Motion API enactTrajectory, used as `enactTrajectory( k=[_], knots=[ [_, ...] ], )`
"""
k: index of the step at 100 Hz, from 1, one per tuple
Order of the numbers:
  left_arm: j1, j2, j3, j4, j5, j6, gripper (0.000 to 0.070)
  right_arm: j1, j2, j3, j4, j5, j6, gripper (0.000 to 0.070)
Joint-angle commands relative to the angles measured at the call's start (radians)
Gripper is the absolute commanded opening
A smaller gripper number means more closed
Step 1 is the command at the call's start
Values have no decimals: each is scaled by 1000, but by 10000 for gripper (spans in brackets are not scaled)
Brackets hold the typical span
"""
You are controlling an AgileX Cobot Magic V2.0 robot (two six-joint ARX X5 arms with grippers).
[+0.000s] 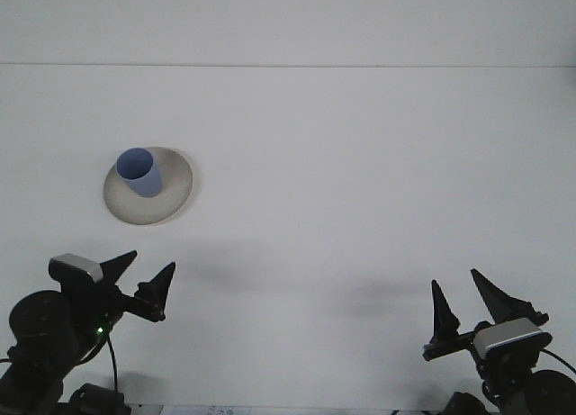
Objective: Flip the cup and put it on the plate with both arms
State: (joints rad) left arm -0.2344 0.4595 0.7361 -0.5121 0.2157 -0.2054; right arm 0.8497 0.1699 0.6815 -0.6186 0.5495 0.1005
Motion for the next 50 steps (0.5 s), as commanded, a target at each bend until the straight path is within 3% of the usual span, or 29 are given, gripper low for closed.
enactTrajectory(
  k=[1, 7, 11, 15, 20, 21, 22, 23, 50],
  knots=[
    [-7, -37, -37, 20, 4, -44, 544, 8, 2, 3, 2, -1, -11, 449],
    [-8, -69, -63, 20, 3, -43, 531, 8, 2, 3, -4, -3, -11, 448],
    [-8, -85, -71, 19, 3, -43, 455, 8, 2, 4, -8, -4, -10, 431],
    [-8, -95, -71, 19, 3, -43, 288, 8, 2, 3, -12, -4, -10, 342],
    [-8, -106, -71, 20, 3, -43, 18, 8, 2, 4, -19, -3, -6, 119],
    [-8, -108, -71, 20, 3, -43, 0, 8, 2, 3, -20, -3, -5, 65],
    [-8, -109, -71, 20, 3, -43, 0, 8, 2, 4, -22, -3, -5, 12],
    [-8, -111, -71, 21, 3, -43, 9, 8, 2, 4, -25, -3, -4, 0],
    [-8, -127, -71, 21, 2, -43, 12, 8, 1, 4, -24, 1, 4, 6]
  ],
)
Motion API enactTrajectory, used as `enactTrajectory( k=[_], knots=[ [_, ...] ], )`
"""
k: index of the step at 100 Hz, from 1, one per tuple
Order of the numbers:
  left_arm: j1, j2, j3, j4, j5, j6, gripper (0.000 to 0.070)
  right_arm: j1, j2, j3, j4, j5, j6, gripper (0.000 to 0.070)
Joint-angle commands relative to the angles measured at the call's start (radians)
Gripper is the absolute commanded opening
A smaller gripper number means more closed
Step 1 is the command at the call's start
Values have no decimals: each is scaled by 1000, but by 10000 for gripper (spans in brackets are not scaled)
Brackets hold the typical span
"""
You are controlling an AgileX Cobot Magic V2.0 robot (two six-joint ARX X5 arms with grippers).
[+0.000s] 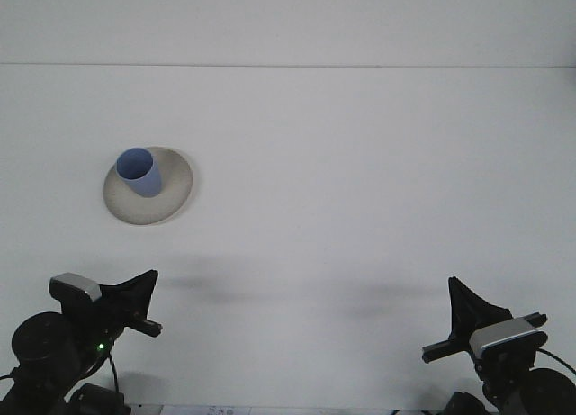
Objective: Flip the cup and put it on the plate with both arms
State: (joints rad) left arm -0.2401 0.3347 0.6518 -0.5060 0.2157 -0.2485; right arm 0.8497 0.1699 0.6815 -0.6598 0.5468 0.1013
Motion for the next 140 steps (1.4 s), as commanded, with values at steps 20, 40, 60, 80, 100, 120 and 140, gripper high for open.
enactTrajectory(
  k=[20, 40, 60, 80, 100, 120, 140],
  knots=[
    [-2, -3, 13, 37, 2, 0, 12, 8, 1, 5, 31, 3, 3, 6],
    [-2, -3, 14, 38, 2, 0, 12, 8, 1, 5, 31, 3, 3, 6],
    [15, -27, 9, 39, 1, 45, 12, 8, 1, 5, 31, 3, 3, 6],
    [109, -158, -200, 229, -69, 298, 12, 8, 1, 5, 31, 3, 3, 6],
    [170, -304, -484, 397, -297, 313, 12, 8, 1, 5, 31, 3, 3, 6],
    [200, -332, -610, 499, -366, 263, 12, 8, 1, 5, 31, 3, 3, 6],
    [202, -332, -638, 515, -365, 256, 12, 8, 1, 5, 31, 3, 3, 6]
  ],
)
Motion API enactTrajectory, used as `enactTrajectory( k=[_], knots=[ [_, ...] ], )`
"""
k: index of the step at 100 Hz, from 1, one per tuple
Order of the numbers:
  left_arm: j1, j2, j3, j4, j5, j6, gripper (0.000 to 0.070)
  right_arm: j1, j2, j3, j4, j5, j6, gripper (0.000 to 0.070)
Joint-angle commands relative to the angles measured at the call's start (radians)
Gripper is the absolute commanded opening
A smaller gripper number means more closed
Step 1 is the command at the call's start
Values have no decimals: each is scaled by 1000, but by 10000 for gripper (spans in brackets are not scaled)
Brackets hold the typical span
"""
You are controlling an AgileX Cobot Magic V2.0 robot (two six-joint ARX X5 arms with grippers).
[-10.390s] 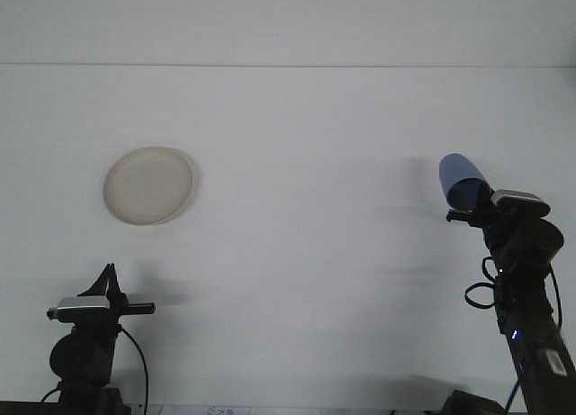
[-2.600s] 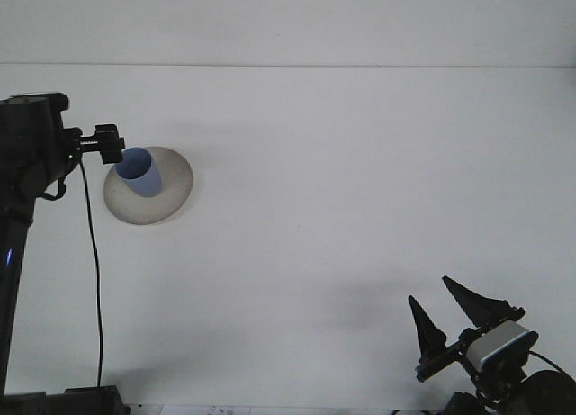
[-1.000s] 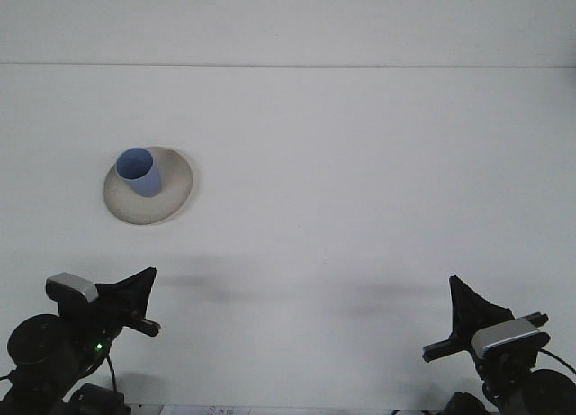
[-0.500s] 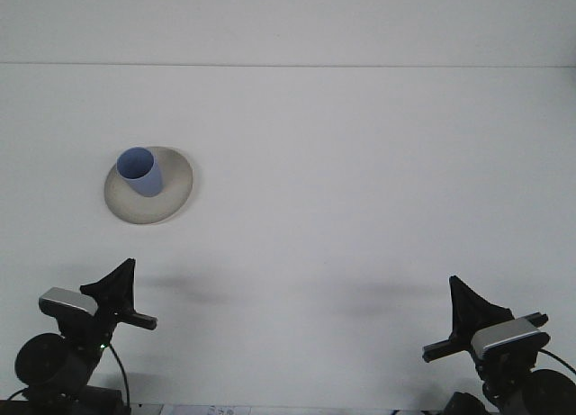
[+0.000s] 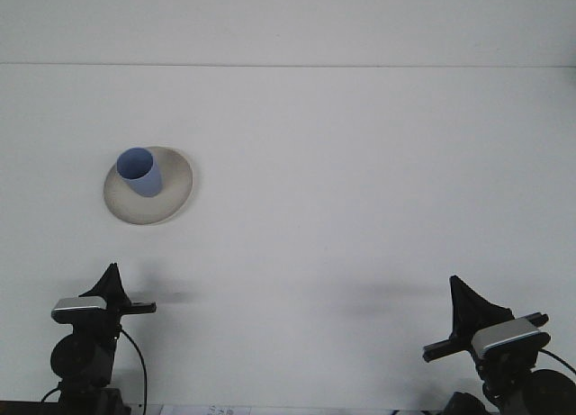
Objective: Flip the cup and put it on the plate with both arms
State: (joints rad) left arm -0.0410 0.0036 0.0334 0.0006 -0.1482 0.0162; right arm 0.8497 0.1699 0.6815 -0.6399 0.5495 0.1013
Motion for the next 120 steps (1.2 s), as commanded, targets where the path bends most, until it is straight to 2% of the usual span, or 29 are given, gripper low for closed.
enactTrajectory(
  k=[1, 88, 98, 102, 112, 120],
  knots=[
    [3, -1, -19, 9, -1, -9, 12, 8, 1, 5, 11, 0, 3, 6],
    [2, -1, -19, 9, -1, -9, 12, 7, 1, 5, 11, 0, 3, 6],
    [2, -1, -19, 9, -1, -9, 12, -51, 1, 3, 9, -5, -43, 6],
    [2, -1, -19, 9, -1, -9, 12, -105, 1, -6, 15, -23, -39, 6],
    [2, -1, -19, 9, -1, -9, 12, -299, -6, -71, 83, -122, -50, 6],
    [2, -1, -19, 9, -1, -9, 12, -470, -22, -160, 185, -231, -71, 6]
  ],
)
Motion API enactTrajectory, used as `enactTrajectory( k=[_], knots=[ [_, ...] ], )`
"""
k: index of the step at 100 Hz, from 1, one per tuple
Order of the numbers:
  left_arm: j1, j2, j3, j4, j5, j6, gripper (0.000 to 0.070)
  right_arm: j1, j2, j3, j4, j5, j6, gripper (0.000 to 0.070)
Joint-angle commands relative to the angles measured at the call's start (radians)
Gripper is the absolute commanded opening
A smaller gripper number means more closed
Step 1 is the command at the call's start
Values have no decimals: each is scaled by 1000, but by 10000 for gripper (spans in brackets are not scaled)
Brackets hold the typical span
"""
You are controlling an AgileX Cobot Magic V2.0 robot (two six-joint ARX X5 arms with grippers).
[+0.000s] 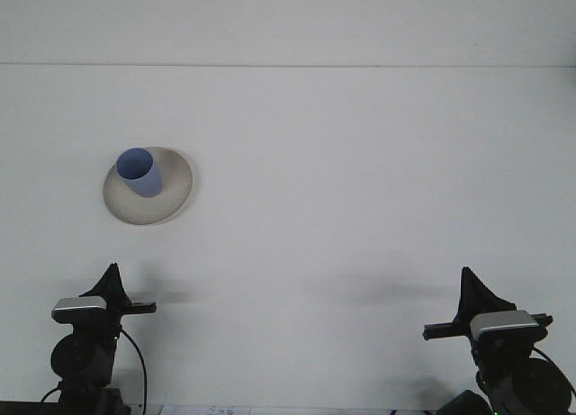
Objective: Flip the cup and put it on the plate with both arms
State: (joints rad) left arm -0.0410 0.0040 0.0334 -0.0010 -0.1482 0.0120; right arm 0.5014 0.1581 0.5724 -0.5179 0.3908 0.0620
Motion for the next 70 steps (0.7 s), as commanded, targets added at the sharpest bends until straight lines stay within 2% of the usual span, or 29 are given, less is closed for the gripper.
enactTrajectory(
  k=[1, 14, 20, 24, 54, 70],
  knots=[
    [2, -1, -19, 10, -1, -5, 12, -142, -12, -64, 76, -92, -33, 6],
    [2, -1, -19, 10, -1, -5, 12, -377, -36, -241, 273, -364, -36, 6],
    [2, -1, -19, 10, -1, -5, 12, -449, -48, -313, 345, -447, -32, 6],
    [2, -1, -19, 10, -1, -5, 12, -483, -58, -357, 381, -478, -28, 6],
    [2, -1, -19, 10, -1, -5, 12, -569, -146, -559, 473, -465, 4, 6],
    [2, -1, -19, 10, -1, -5, 12, -571, -157, -560, 415, -425, 10, 6]
  ],
)
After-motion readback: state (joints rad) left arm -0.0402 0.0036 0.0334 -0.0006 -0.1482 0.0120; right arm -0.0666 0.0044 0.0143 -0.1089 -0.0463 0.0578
